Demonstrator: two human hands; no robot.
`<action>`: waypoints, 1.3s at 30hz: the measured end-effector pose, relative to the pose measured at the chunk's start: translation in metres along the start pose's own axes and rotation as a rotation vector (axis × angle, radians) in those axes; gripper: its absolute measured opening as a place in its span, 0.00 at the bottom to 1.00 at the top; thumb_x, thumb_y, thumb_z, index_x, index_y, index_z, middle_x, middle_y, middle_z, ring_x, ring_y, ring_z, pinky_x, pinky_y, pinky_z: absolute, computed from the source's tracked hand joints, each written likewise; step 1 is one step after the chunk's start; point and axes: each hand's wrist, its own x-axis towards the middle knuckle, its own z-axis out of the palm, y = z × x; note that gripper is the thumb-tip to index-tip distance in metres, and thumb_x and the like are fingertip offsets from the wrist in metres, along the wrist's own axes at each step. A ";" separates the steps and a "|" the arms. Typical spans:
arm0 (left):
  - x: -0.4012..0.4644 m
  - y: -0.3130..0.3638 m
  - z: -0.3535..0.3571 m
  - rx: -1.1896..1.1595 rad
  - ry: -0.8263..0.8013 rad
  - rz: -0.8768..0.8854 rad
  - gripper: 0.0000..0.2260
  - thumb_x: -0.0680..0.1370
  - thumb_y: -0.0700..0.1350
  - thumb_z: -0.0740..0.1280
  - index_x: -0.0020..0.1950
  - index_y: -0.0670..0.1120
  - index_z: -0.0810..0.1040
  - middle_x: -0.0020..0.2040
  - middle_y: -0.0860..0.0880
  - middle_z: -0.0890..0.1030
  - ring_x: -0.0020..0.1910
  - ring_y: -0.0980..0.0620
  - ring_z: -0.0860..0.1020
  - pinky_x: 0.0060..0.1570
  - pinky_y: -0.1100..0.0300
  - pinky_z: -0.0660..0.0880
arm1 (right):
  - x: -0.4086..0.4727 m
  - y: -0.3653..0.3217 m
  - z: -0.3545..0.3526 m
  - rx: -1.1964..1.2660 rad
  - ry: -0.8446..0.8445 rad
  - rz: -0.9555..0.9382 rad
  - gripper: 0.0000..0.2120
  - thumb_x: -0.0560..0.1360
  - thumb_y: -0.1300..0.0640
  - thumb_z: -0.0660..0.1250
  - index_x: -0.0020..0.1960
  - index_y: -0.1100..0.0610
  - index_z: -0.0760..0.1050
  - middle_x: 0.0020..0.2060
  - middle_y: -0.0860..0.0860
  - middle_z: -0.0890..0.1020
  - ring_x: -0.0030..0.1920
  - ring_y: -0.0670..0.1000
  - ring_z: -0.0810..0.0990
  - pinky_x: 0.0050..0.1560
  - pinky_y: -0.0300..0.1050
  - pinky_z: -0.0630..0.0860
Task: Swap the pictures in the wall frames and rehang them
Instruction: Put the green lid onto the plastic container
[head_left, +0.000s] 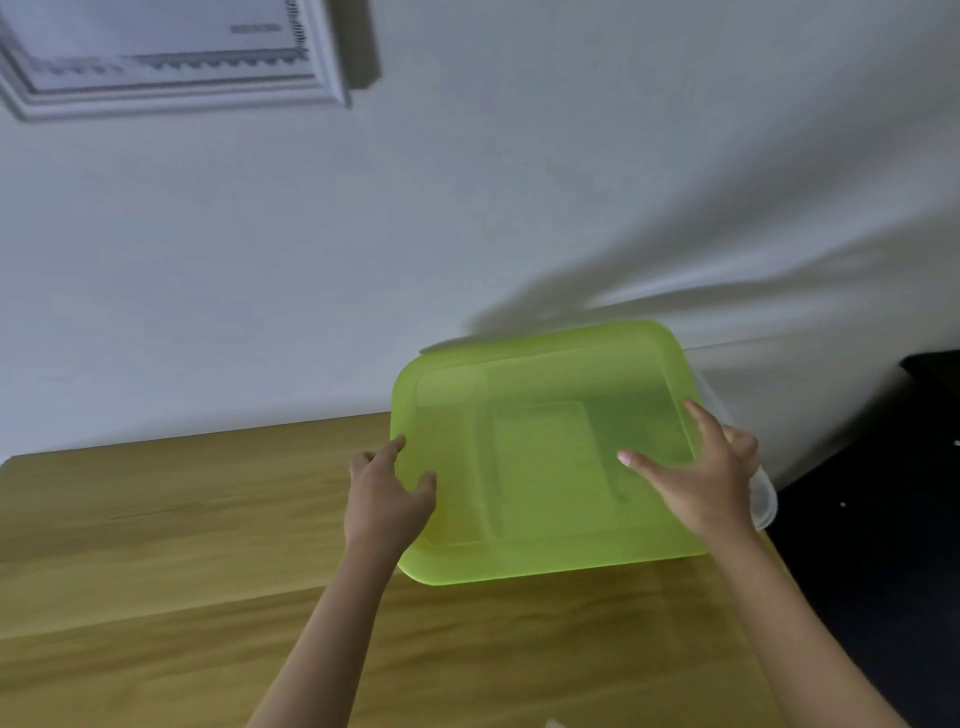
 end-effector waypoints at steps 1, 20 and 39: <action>-0.002 0.010 0.013 0.014 -0.010 0.003 0.27 0.73 0.48 0.68 0.71 0.49 0.66 0.64 0.45 0.67 0.46 0.52 0.69 0.45 0.59 0.67 | 0.010 0.010 -0.008 0.001 0.000 0.006 0.46 0.59 0.44 0.80 0.72 0.47 0.64 0.64 0.57 0.62 0.68 0.58 0.60 0.66 0.55 0.65; -0.015 0.064 0.099 0.216 0.035 -0.140 0.27 0.74 0.50 0.65 0.72 0.51 0.64 0.63 0.45 0.68 0.60 0.40 0.69 0.57 0.51 0.68 | 0.082 0.089 -0.022 -0.167 -0.183 0.032 0.46 0.60 0.37 0.76 0.72 0.50 0.64 0.57 0.58 0.68 0.64 0.57 0.62 0.56 0.48 0.67; -0.009 0.044 0.104 0.154 0.035 -0.140 0.26 0.73 0.50 0.69 0.70 0.53 0.66 0.64 0.44 0.68 0.61 0.40 0.69 0.56 0.47 0.70 | 0.068 0.109 -0.014 -0.247 -0.137 -0.071 0.44 0.61 0.26 0.64 0.72 0.43 0.60 0.63 0.53 0.64 0.66 0.58 0.65 0.47 0.53 0.76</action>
